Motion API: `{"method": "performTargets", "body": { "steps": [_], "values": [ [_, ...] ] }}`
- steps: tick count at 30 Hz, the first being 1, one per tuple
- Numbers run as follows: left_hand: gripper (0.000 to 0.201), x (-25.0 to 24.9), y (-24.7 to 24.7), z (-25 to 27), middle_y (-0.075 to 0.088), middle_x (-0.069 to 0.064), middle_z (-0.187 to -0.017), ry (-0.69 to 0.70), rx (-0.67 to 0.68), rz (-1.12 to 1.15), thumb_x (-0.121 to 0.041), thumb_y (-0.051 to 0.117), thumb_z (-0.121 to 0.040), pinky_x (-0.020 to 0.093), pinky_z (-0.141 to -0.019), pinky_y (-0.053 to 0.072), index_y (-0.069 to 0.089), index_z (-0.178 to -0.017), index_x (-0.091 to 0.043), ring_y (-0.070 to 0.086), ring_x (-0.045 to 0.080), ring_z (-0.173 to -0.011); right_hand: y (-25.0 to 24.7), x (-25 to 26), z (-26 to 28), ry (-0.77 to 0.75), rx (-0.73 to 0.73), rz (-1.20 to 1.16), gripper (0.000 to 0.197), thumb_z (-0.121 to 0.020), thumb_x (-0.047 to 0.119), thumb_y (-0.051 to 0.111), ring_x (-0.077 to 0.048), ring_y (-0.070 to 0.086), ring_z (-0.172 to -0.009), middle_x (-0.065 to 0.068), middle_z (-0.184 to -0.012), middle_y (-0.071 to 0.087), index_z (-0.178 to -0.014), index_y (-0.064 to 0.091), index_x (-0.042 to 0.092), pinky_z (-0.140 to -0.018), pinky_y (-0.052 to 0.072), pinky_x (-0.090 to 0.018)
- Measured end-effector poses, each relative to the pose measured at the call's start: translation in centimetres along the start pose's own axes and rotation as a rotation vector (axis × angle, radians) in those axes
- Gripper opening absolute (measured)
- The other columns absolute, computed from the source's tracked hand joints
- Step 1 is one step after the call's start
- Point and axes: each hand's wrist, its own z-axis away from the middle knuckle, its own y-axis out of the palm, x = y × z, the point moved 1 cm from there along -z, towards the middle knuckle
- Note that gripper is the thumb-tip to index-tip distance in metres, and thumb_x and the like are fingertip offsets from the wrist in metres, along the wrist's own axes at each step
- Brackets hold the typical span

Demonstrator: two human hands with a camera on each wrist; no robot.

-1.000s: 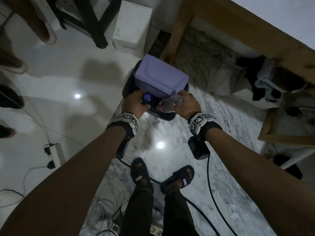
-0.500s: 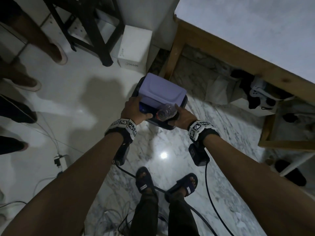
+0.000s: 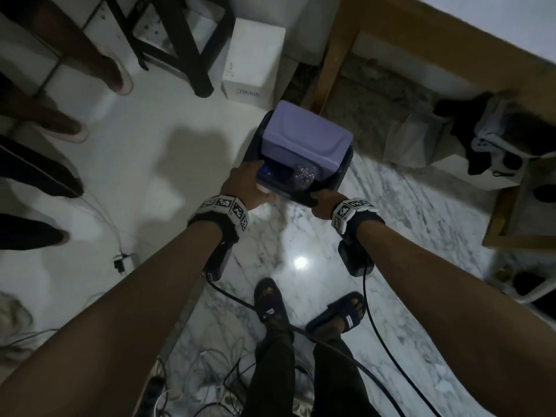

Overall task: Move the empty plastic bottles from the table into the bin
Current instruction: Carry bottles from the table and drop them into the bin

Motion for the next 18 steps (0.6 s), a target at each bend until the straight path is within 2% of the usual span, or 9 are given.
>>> {"method": "performTargets", "body": {
  "steps": [4,7,11,15,18],
  "values": [
    [0.096,0.9,-0.2,0.8,0.026,0.004,-0.157,-0.026,0.12,-0.055,-0.039,0.079,-0.074,0.037,-0.115,0.027,0.024,-0.151,-0.023,0.024,0.028,-0.144,0.0,-0.7,0.7,-0.008,-0.008,0.005,0.063,-0.092,0.017,0.054,-0.031,0.031,-0.143,-0.012,-0.157,0.029,-0.151,0.031,0.015,-0.118,0.026,-0.033],
    [0.099,0.0,-1.1,1.6,0.026,0.005,-0.158,-0.041,0.16,-0.085,-0.043,0.079,-0.072,0.039,-0.116,0.028,0.023,-0.151,-0.024,0.026,0.028,-0.144,-1.6,-0.9,2.3,-0.045,-0.048,0.004,0.056,-0.093,0.019,0.054,-0.035,0.041,-0.136,-0.015,-0.151,0.04,-0.146,0.039,0.014,-0.113,0.033,-0.036],
    [0.092,-2.3,-2.6,2.1,0.032,0.009,-0.154,0.008,0.138,-0.069,-0.036,0.079,-0.074,0.036,-0.112,0.031,0.028,-0.149,-0.021,0.034,0.03,-0.14,-4.1,-0.7,3.6,-0.081,-0.084,0.028,0.05,-0.09,0.024,0.056,-0.038,0.056,-0.119,-0.017,-0.134,0.057,-0.139,0.047,0.019,-0.099,0.047,-0.042],
    [0.089,-3.6,-2.6,1.8,0.035,0.01,-0.152,0.029,0.112,-0.074,-0.034,0.079,-0.075,0.038,-0.11,0.032,0.03,-0.148,-0.02,0.034,0.032,-0.139,-4.9,0.0,3.7,-0.109,-0.107,0.042,0.051,-0.09,0.019,0.053,-0.038,0.054,-0.121,-0.019,-0.134,0.056,-0.141,0.045,0.014,-0.101,0.046,-0.042],
    [0.09,-2.8,-1.5,1.0,0.033,0.008,-0.154,0.017,0.109,-0.08,-0.035,0.079,-0.075,0.039,-0.111,0.032,0.028,-0.148,-0.021,0.032,0.032,-0.139,-3.9,0.5,2.1,-0.12,-0.134,0.026,0.059,-0.085,0.018,0.055,-0.038,0.055,-0.121,-0.018,-0.135,0.056,-0.143,0.042,0.016,-0.101,0.047,-0.041]
  ]
}}
